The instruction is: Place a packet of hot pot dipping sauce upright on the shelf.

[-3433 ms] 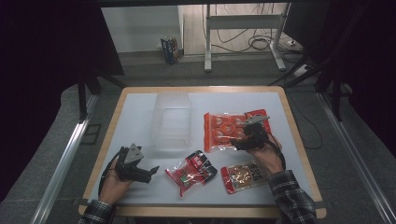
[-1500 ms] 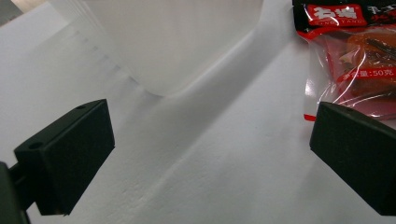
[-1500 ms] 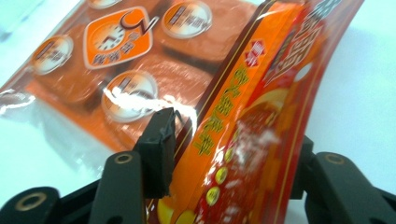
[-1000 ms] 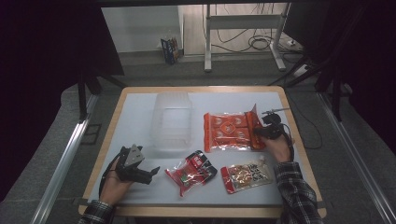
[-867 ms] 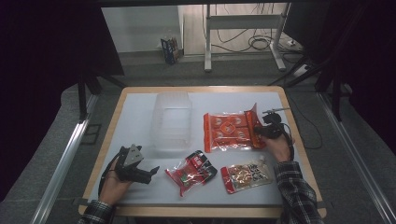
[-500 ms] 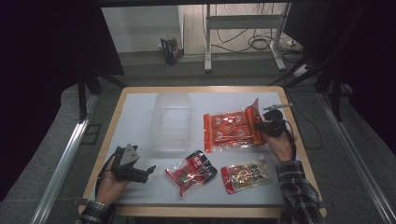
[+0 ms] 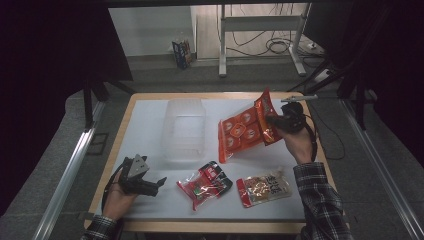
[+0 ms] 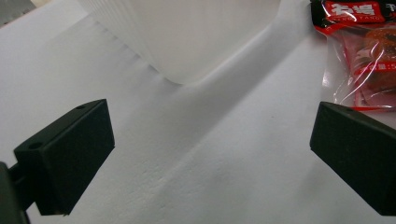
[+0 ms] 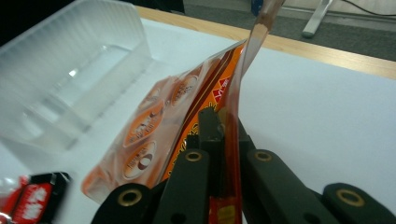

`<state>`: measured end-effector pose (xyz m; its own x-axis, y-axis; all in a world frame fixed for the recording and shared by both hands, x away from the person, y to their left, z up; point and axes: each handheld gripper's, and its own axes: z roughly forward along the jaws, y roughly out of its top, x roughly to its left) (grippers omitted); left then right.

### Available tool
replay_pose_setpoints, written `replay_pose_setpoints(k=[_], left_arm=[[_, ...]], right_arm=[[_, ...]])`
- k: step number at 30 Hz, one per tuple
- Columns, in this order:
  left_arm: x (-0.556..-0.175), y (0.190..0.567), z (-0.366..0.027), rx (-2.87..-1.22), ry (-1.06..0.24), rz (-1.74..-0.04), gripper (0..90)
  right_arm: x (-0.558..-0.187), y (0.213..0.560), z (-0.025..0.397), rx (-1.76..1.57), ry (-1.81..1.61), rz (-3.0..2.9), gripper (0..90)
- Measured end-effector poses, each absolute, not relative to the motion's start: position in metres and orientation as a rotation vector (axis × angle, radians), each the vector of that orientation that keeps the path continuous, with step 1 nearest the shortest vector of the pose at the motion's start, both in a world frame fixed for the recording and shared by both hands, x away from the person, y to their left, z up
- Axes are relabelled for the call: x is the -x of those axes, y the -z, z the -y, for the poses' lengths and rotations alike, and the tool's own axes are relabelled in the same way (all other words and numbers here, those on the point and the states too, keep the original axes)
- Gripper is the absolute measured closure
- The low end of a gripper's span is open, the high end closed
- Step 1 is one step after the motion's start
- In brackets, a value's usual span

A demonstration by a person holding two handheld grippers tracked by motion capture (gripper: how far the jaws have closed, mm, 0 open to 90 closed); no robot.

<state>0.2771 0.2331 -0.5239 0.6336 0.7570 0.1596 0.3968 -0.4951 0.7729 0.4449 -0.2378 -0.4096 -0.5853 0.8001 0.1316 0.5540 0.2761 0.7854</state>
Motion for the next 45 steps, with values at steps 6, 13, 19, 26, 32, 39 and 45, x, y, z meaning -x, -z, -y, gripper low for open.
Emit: replay_pose_setpoints(k=[6, 13, 19, 26, 32, 39, 45], left_arm=[[-0.277, 0.524, -0.234, -2.118, -0.640, -0.907, 0.0], [-0.277, 0.524, -0.234, -2.121, -0.641, -0.904, 0.0], [-0.277, 0.523, -0.234, -2.128, -0.647, -0.901, 0.0], [-0.277, 0.522, -0.234, -2.129, -0.645, -0.897, 0.0], [-0.276, 0.522, -0.234, -2.124, -0.644, -0.896, 0.0], [-0.276, 0.522, -0.233, -2.124, -0.642, -0.895, 0.0], [-0.276, 0.522, -0.233, -2.107, -0.625, -0.898, 0.0]], right_arm=[[-0.446, 0.393, 0.225, -1.229, -1.273, -2.269, 88.5], [-0.447, 0.373, 0.210, -1.195, -1.340, -2.298, 88.6], [-0.442, 0.352, 0.195, -1.125, -1.393, -2.309, 88.6], [-0.437, 0.335, 0.174, -1.037, -1.377, -2.351, 88.6], [-0.438, 0.324, 0.161, -1.009, -1.378, -2.350, 88.6], [-0.443, 0.318, 0.158, -1.042, -1.450, -2.340, 88.7], [-0.444, 0.306, 0.146, -1.022, -1.486, -2.350, 88.7]])
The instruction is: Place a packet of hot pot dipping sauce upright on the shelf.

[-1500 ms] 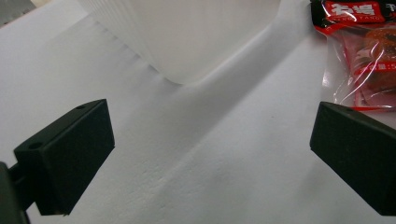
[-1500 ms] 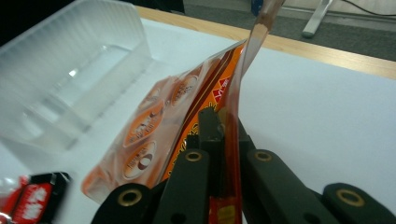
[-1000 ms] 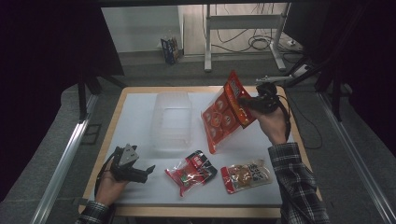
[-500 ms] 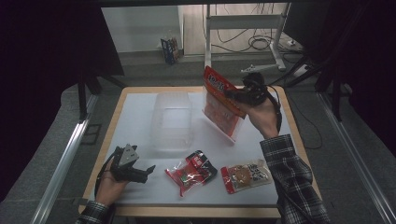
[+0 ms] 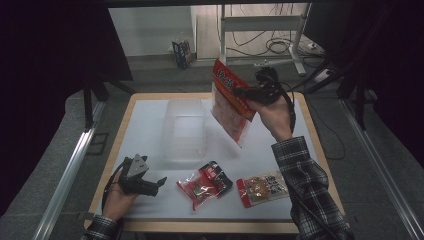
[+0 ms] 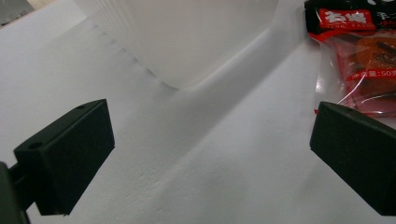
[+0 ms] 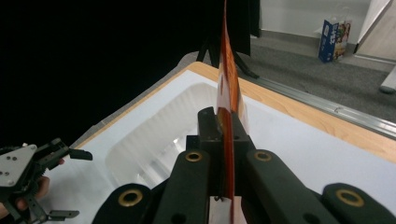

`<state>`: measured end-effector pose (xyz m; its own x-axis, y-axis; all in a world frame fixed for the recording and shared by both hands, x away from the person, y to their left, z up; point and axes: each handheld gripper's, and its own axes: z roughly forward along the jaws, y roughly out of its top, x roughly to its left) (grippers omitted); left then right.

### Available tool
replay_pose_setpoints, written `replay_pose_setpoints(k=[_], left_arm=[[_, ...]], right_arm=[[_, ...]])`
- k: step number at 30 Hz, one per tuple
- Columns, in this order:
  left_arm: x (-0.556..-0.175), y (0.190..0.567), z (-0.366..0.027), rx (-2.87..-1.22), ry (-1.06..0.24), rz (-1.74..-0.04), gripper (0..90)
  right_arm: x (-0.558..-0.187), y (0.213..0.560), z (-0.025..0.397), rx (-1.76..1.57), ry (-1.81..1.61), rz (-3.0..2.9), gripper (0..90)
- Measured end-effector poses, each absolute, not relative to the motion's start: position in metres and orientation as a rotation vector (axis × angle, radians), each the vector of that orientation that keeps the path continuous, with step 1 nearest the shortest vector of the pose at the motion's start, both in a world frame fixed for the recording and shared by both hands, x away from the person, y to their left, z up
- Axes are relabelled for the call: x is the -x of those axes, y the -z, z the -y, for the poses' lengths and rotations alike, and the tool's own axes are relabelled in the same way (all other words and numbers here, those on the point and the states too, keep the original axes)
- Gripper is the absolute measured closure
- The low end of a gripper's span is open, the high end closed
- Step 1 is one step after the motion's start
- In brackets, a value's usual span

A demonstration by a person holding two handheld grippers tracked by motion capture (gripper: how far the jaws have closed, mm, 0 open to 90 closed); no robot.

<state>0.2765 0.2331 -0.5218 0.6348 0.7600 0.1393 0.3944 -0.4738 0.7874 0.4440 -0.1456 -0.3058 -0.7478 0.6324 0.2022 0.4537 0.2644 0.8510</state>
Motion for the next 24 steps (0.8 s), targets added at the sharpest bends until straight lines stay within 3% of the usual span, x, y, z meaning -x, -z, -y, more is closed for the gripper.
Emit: replay_pose_setpoints(k=[24], left_arm=[[-0.276, 0.521, -0.232, -2.101, -0.599, -0.888, 0.0]], right_arm=[[-0.467, 0.292, 0.079, -0.993, -1.573, -2.394, 88.6]])
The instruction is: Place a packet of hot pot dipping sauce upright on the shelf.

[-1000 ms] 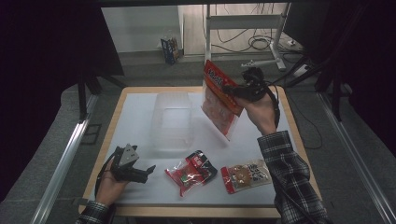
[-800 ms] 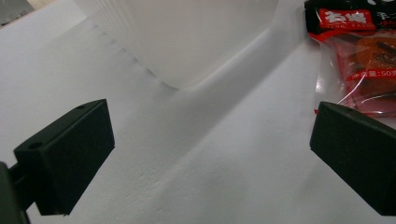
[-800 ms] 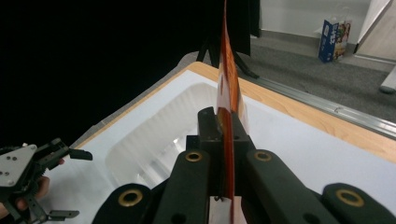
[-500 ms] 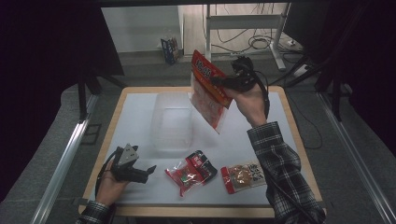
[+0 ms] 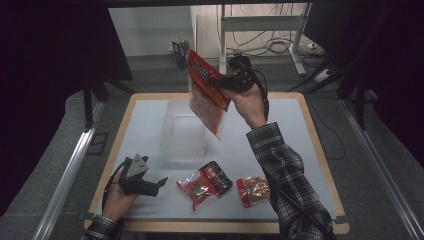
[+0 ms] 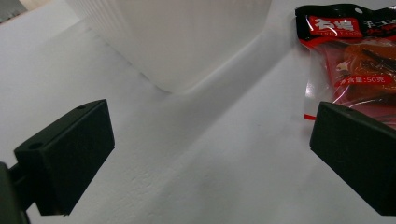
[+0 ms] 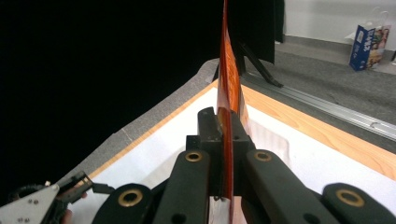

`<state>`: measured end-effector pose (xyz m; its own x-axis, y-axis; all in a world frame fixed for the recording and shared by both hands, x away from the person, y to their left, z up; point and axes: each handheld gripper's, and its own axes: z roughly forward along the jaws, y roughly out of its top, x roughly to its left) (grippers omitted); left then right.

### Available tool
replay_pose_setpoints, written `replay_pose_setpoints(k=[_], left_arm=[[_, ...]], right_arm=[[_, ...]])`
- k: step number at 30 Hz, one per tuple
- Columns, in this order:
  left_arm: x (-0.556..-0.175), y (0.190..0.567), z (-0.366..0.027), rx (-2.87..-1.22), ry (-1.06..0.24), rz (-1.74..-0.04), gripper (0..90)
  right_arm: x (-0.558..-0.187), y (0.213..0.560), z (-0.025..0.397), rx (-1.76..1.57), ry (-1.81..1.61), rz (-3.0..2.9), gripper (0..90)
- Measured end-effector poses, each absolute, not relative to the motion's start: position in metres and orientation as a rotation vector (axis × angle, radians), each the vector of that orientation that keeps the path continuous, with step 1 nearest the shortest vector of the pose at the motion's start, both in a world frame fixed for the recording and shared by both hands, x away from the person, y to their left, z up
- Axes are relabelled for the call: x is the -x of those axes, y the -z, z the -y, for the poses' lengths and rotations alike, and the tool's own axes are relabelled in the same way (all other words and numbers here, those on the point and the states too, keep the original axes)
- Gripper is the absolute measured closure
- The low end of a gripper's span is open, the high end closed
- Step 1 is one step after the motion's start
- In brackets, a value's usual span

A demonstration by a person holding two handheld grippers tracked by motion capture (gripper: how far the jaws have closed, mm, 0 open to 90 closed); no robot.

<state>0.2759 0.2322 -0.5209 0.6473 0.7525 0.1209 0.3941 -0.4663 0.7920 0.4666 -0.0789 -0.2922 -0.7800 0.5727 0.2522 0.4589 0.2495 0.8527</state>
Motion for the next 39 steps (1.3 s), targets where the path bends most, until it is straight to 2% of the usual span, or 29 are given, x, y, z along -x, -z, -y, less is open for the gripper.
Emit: replay_pose_setpoints(k=[16, 39], left_arm=[[-0.276, 0.522, -0.230, -2.090, -0.587, -0.887, 0.0], [-0.275, 0.522, -0.229, -2.104, -0.591, -0.879, 0.0]], right_arm=[[-0.481, 0.294, 0.029, -0.972, -1.553, -2.411, 88.6], [-0.503, 0.351, -0.005, -1.016, -1.443, -2.486, 88.5]])
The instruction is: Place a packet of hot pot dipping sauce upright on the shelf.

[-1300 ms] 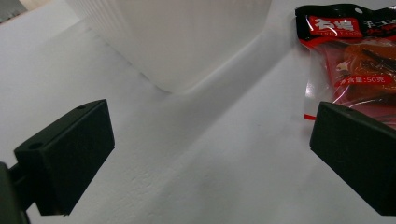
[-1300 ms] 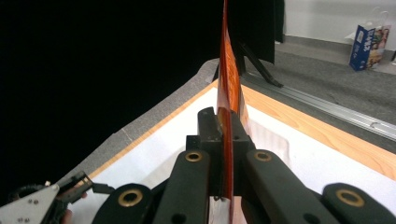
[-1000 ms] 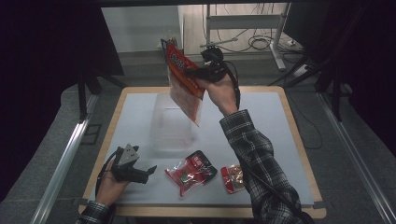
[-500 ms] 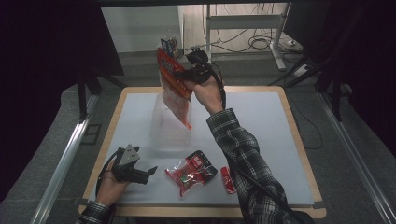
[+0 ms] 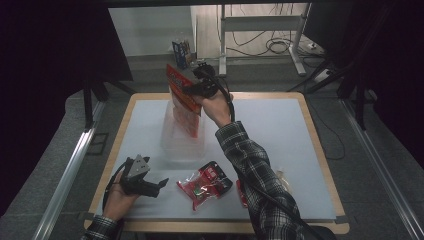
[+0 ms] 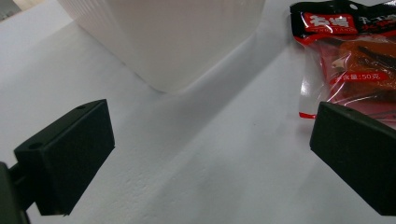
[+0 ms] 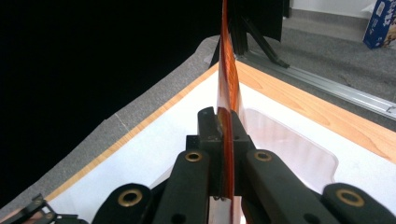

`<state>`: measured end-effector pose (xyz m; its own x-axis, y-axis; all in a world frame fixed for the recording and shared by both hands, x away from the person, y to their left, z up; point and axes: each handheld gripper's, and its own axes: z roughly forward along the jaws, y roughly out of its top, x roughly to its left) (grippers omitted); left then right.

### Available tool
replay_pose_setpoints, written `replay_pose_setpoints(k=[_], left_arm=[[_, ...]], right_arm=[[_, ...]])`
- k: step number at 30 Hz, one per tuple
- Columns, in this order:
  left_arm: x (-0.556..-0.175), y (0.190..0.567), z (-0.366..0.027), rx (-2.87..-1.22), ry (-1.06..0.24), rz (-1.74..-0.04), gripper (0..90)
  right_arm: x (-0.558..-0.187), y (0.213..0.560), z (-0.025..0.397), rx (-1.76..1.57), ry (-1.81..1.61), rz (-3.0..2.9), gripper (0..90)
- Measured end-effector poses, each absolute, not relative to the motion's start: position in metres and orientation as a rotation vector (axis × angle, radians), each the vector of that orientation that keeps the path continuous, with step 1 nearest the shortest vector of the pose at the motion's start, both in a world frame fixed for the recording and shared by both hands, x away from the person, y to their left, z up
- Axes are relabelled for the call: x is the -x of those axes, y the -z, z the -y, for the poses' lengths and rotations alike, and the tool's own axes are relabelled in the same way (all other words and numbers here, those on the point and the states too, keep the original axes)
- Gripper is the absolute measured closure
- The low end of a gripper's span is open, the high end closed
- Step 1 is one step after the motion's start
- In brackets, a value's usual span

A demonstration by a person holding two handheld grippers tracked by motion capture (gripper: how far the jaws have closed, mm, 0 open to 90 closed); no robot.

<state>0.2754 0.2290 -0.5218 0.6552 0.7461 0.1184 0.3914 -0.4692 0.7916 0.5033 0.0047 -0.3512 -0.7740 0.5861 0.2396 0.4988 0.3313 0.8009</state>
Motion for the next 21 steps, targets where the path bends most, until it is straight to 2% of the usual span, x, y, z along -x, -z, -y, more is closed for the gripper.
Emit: replay_pose_setpoints(k=[10, 15, 17, 21], left_arm=[[-0.275, 0.522, -0.226, -2.119, -0.588, -0.869, 0.0], [-0.275, 0.523, -0.226, -2.124, -0.588, -0.867, 0.0], [-0.275, 0.523, -0.226, -2.125, -0.587, -0.866, 0.0], [-0.276, 0.523, -0.226, -2.138, -0.590, -0.859, 0.0]], right_arm=[[-0.513, 0.373, -0.002, -1.056, -1.452, -2.513, 87.8], [-0.515, 0.373, 0.000, -1.048, -1.430, -2.518, 86.3], [-0.514, 0.370, -0.001, -1.030, -1.398, -2.511, 81.8], [-0.508, 0.365, -0.005, -0.957, -1.305, -2.476, 63.4]])
